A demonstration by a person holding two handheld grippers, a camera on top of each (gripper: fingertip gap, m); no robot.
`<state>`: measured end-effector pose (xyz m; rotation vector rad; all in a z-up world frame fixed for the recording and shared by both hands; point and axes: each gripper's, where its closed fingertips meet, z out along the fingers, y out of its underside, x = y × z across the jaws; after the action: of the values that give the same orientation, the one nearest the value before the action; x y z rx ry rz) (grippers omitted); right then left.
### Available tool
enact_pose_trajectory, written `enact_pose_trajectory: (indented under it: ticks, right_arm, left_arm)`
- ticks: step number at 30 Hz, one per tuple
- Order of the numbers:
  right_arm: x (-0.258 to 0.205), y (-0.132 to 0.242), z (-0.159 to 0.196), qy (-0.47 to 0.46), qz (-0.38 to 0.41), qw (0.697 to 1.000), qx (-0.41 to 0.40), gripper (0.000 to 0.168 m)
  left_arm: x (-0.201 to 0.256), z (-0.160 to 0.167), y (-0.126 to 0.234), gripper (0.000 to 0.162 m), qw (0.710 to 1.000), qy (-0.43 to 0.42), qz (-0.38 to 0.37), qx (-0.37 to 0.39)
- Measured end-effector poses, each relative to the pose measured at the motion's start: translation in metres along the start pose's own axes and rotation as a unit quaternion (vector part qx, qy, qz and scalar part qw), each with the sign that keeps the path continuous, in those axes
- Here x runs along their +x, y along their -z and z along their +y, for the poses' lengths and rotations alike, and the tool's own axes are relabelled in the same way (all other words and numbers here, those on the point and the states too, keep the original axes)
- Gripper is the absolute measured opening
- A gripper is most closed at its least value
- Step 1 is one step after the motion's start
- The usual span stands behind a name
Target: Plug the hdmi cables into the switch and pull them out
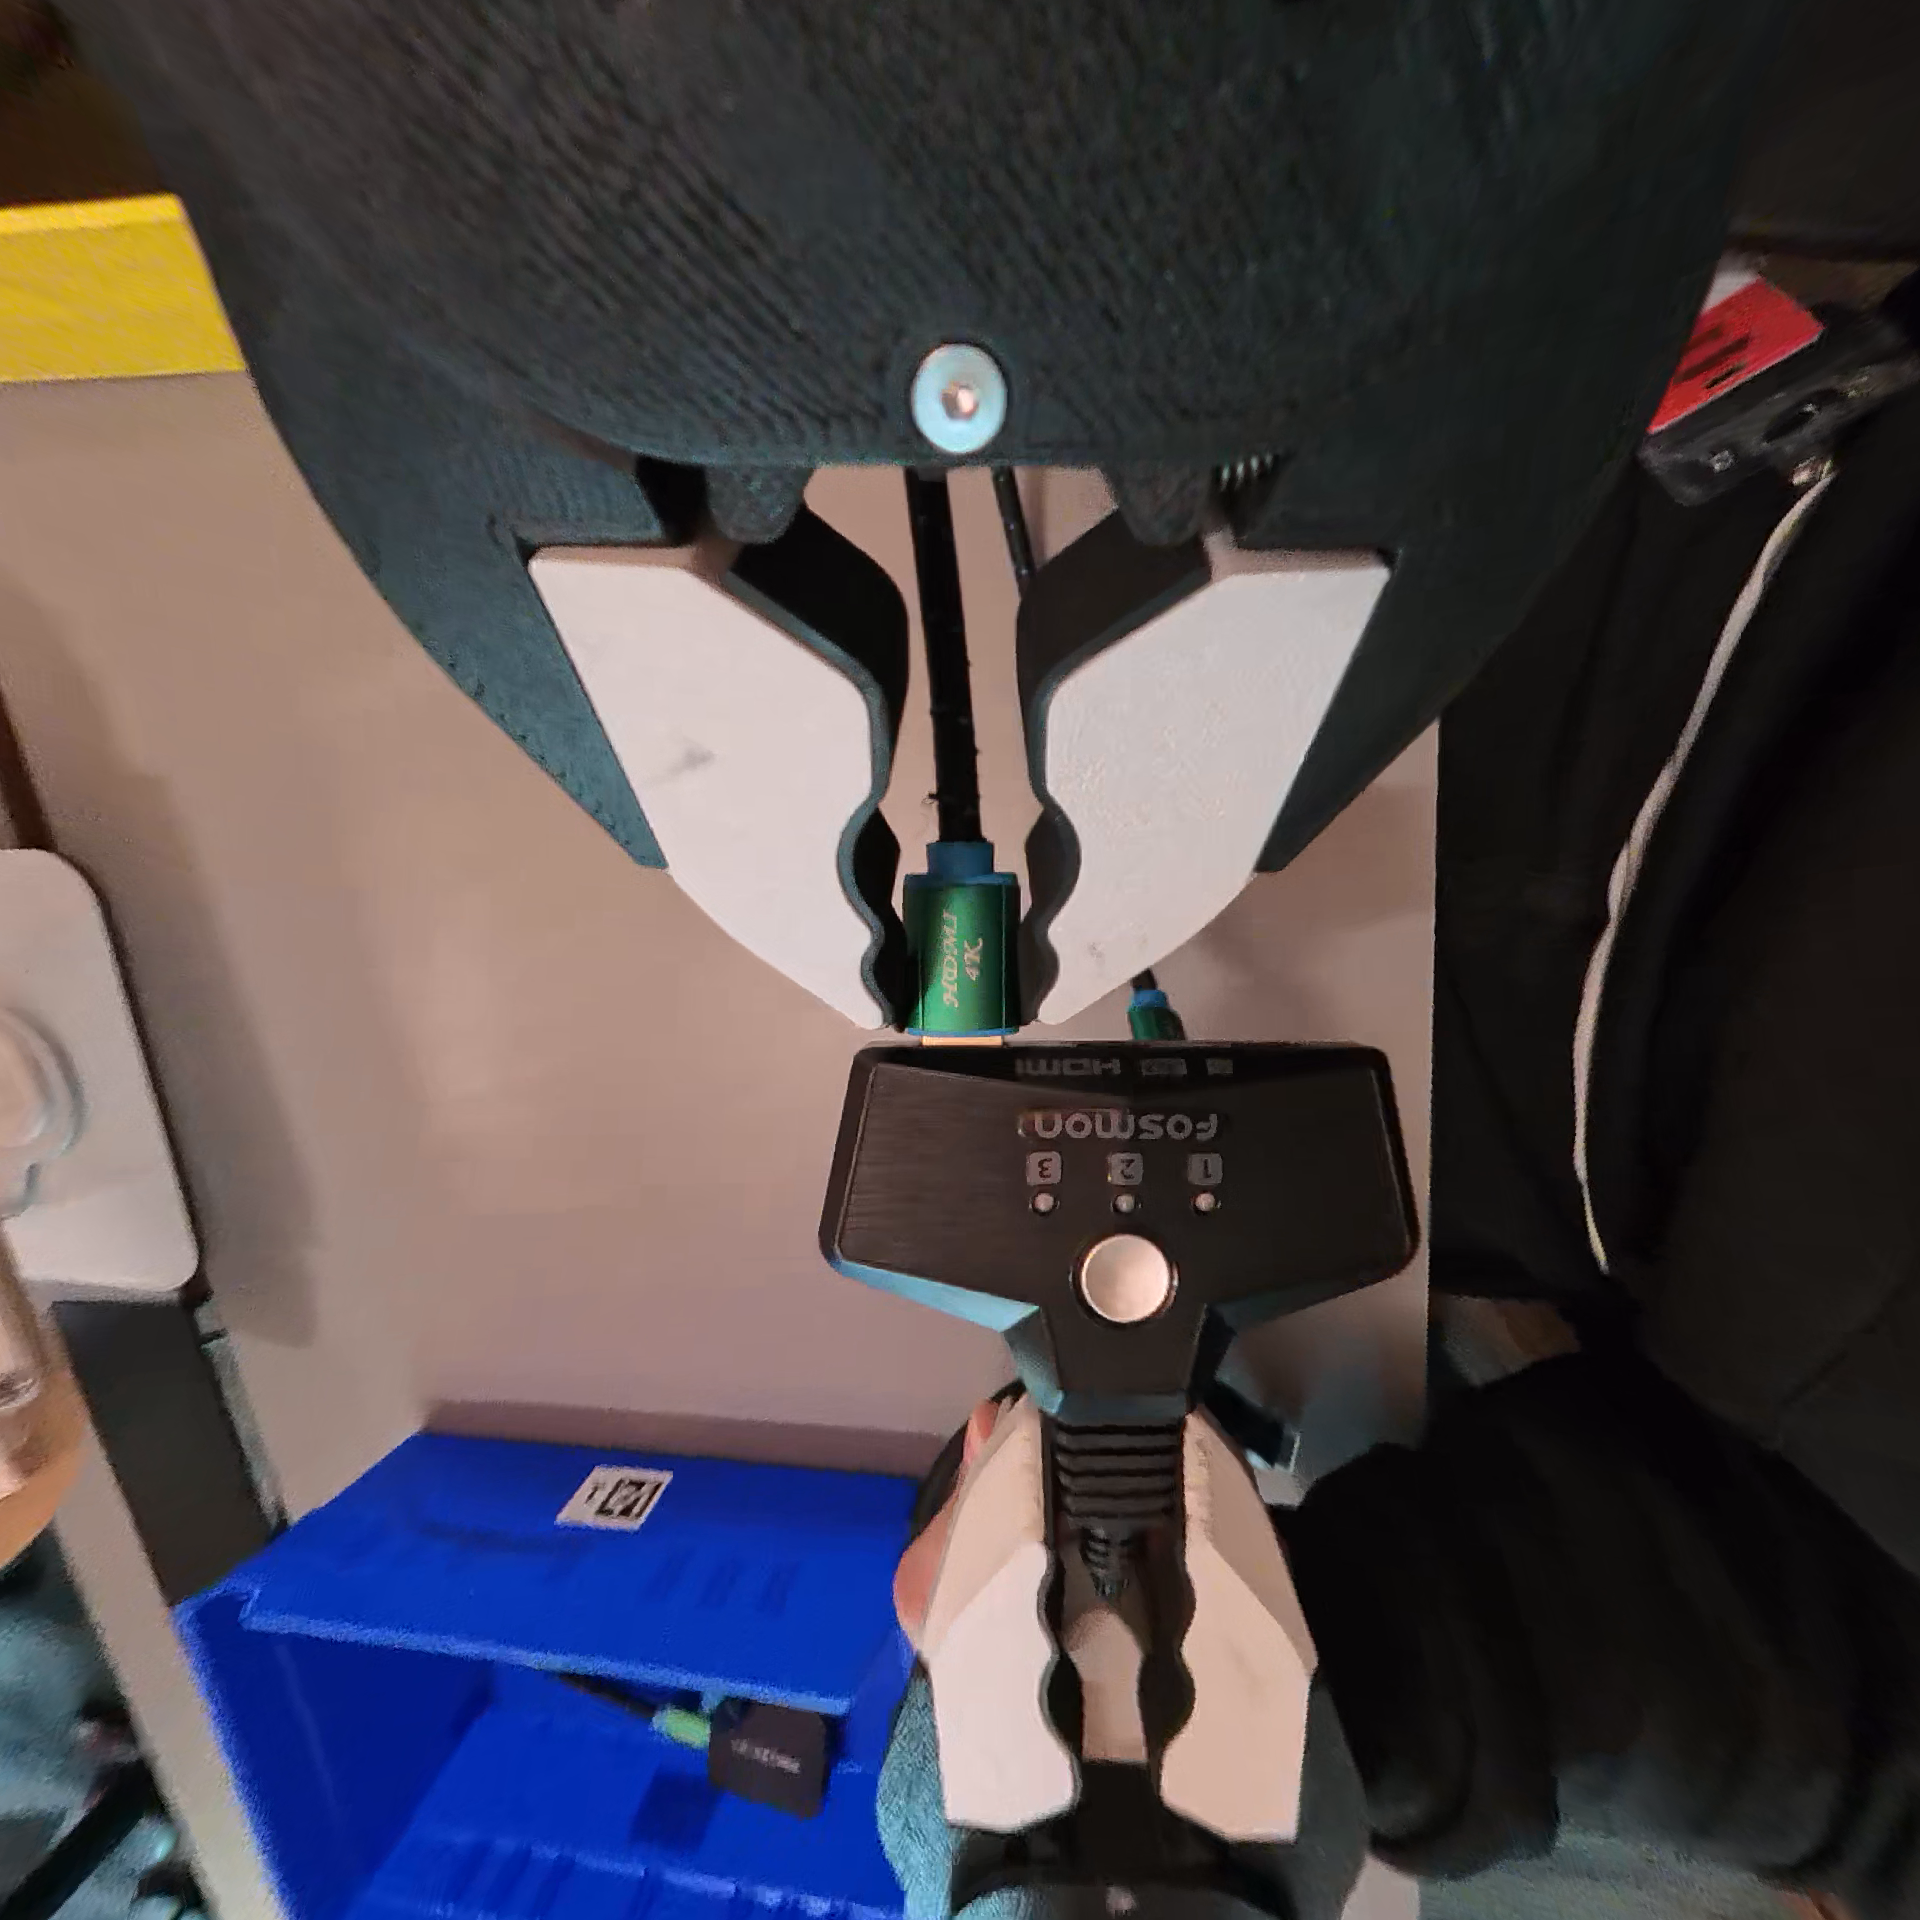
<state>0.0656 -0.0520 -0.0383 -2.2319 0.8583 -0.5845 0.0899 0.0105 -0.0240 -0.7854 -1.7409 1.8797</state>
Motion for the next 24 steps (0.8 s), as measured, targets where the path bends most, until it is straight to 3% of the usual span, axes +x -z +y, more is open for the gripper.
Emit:
enact_pose_trajectory:
  ticks: [8, 13, 18, 24]
  right_arm:
    - [0.003, -0.008, -0.004, 0.022, 0.020, 0.999, 0.029, 0.022]
    - [-0.005, -0.012, -0.004, 0.047, 0.016, 0.999, -0.002, 0.022]
    - [-0.012, -0.002, -0.012, 0.022, -0.025, 0.999, 0.023, 0.022]
    - [-0.013, 0.005, -0.019, 0.037, -0.011, 0.996, 0.084, 0.022]
  left_arm:
    - [0.000, -0.006, 0.001, 0.022, 0.999, 0.015, 0.005, 0.029]
    - [0.005, -0.003, 0.006, 0.022, 1.000, -0.001, 0.022, 0.020]
    - [0.009, -0.004, 0.006, 0.022, 0.999, -0.011, 0.037, 0.023]
    - [0.010, -0.012, 0.006, 0.021, 0.998, -0.006, 0.039, 0.052]
